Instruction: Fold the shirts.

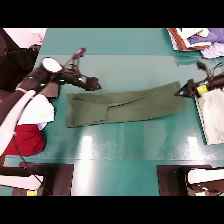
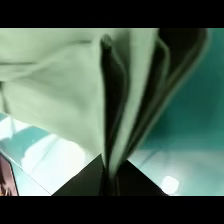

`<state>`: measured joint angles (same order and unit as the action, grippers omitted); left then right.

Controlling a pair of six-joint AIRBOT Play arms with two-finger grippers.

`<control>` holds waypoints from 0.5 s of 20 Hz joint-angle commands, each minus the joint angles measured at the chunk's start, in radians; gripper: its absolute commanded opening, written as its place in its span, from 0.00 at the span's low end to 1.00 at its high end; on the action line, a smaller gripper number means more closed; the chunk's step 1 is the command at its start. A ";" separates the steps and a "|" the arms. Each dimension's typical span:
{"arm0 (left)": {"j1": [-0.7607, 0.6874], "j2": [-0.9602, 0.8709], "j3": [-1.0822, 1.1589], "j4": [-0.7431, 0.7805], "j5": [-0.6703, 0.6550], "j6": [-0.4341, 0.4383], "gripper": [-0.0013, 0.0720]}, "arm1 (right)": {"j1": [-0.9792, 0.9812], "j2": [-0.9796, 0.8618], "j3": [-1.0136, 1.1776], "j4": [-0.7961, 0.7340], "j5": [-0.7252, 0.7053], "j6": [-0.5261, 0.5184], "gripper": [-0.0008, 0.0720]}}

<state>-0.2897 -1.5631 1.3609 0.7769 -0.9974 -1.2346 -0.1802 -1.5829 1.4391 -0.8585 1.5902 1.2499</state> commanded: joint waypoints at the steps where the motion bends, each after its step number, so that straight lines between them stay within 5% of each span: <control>1: -0.122 -0.126 0.068 0.008 0.043 -0.045 0.05 | 0.064 0.112 0.127 0.003 0.010 0.138 0.03; 10: -0.362 -0.316 0.200 -0.037 0.153 -0.053 0.05 | 0.352 0.148 0.388 0.136 -0.052 0.228 0.03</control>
<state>-0.5934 -1.8217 1.5036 0.7521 -0.8730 -1.2816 0.0914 -1.4422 1.7657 -0.7921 1.5791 1.4567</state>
